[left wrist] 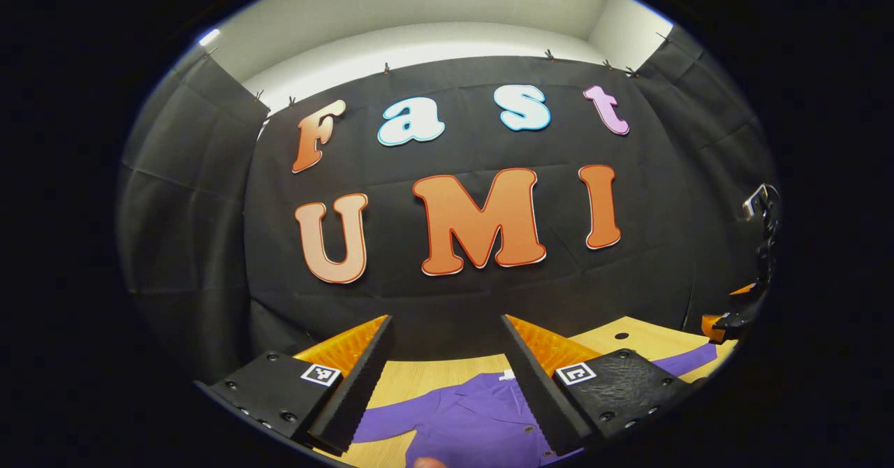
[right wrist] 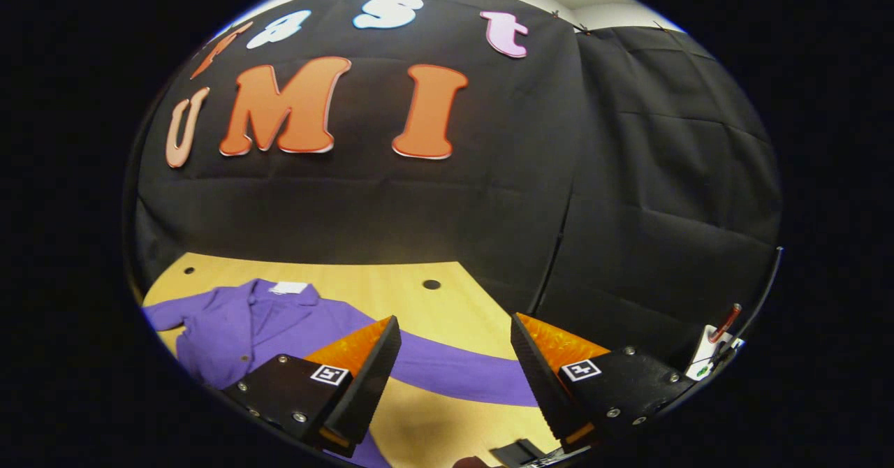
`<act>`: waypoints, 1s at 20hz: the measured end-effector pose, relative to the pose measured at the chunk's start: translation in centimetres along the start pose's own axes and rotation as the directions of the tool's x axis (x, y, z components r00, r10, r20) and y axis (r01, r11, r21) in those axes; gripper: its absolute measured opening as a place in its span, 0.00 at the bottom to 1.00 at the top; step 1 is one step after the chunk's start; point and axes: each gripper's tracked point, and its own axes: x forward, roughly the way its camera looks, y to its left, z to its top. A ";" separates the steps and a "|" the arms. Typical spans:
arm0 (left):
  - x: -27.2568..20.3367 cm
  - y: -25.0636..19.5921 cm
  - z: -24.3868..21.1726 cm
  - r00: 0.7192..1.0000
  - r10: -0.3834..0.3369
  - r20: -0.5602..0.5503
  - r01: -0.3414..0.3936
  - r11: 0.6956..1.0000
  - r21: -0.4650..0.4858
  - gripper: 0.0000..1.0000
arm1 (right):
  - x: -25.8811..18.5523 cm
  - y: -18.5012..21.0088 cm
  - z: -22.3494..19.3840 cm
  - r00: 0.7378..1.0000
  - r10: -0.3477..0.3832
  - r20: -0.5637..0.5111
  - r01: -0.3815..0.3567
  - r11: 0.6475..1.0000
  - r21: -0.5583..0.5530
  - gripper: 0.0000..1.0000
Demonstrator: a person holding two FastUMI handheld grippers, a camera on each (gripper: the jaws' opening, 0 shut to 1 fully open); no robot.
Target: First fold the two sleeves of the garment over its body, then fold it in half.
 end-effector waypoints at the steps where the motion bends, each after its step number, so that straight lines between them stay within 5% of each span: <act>1: 0.0 0.0 -0.2 1.000 -0.001 -0.010 0.001 1.000 0.002 0.96 | 0.8 -1.2 -1.1 0.999 -0.022 -0.037 0.022 1.000 -0.004 0.95; 7: -0.7 0.3 -2.1 0.997 0.015 -0.075 -0.015 1.000 0.004 1.00 | 4.3 -6.5 -7.1 0.953 -0.127 -0.275 0.134 0.991 0.005 0.95; 13: -1.1 1.6 -2.4 0.995 0.049 -0.092 -0.048 0.999 0.011 1.00 | 5.9 -7.4 -11.9 0.864 -0.041 -0.502 0.128 0.982 0.139 0.96; 15: -1.3 1.9 -2.7 0.993 0.061 -0.097 -0.058 0.998 0.026 1.00 | 6.2 -7.6 -13.3 0.820 -0.007 -0.573 0.136 0.974 0.183 0.95; 20: -1.7 2.0 -3.7 0.987 0.065 -0.144 -0.060 0.997 0.039 0.98 | 8.0 -8.2 -16.8 0.655 0.097 -0.749 0.133 0.962 0.240 0.95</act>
